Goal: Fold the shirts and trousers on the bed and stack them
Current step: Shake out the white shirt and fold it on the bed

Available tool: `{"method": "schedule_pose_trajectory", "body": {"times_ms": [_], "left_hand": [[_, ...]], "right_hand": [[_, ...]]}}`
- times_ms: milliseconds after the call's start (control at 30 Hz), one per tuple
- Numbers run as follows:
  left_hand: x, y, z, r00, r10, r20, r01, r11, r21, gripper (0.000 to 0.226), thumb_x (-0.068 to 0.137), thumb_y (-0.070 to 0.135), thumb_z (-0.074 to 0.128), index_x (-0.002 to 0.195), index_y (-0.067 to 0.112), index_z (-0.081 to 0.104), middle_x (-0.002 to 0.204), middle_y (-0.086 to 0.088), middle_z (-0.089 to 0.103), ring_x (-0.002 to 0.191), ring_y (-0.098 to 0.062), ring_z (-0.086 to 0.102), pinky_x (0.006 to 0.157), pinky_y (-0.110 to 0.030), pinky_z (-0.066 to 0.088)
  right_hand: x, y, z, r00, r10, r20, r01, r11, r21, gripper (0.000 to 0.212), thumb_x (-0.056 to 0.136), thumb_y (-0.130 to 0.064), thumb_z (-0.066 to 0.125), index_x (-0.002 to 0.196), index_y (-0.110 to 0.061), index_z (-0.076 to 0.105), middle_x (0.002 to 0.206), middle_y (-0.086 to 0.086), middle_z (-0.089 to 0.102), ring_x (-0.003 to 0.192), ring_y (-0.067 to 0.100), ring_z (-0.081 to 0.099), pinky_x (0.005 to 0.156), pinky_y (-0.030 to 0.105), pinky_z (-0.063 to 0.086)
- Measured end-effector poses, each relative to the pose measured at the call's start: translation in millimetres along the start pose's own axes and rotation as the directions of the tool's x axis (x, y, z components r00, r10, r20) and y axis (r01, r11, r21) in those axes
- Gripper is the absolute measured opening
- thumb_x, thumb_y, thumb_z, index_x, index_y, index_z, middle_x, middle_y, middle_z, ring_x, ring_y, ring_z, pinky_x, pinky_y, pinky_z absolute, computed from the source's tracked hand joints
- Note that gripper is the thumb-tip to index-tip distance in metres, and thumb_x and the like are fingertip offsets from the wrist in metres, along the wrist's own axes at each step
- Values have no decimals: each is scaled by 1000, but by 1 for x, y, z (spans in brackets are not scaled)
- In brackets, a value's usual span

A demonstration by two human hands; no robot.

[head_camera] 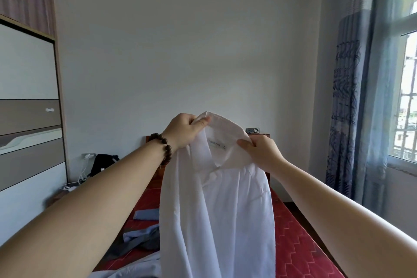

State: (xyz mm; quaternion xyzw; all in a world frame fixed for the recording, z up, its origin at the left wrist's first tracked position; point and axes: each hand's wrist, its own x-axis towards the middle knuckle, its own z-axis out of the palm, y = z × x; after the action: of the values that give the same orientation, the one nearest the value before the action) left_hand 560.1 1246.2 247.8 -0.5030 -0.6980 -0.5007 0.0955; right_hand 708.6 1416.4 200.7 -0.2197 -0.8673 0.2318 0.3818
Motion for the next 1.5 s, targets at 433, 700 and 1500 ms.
{"method": "schedule_pose_trajectory", "body": {"times_ms": [433,700,1500], "left_hand": [[-28,-41,-40,922,-113,369,122,993,1,35,64,52,78,61,19,65,68,2,66,65,-12,62,63,-26,48],[-29,-50,-26,992,-49,116,58,995,-81,20,90,35,64,75,23,72,74,5,71,68,-8,66,69,-26,50],[-9,-39,0,958,-175,-228,172,985,-33,29,96,23,55,80,2,64,70,-1,58,64,-13,50,58,-19,38]], "right_hand": [[8,-3,-30,932,-48,359,-149,853,501,66,75,-55,67,100,6,64,84,20,64,76,26,60,78,48,51],[16,10,-30,962,-95,257,64,990,128,34,94,-23,58,96,11,59,88,30,59,76,19,48,71,33,35],[20,12,-42,997,-80,-10,79,993,-90,34,92,-23,58,62,-10,50,55,-2,37,56,18,33,53,31,26]]}}
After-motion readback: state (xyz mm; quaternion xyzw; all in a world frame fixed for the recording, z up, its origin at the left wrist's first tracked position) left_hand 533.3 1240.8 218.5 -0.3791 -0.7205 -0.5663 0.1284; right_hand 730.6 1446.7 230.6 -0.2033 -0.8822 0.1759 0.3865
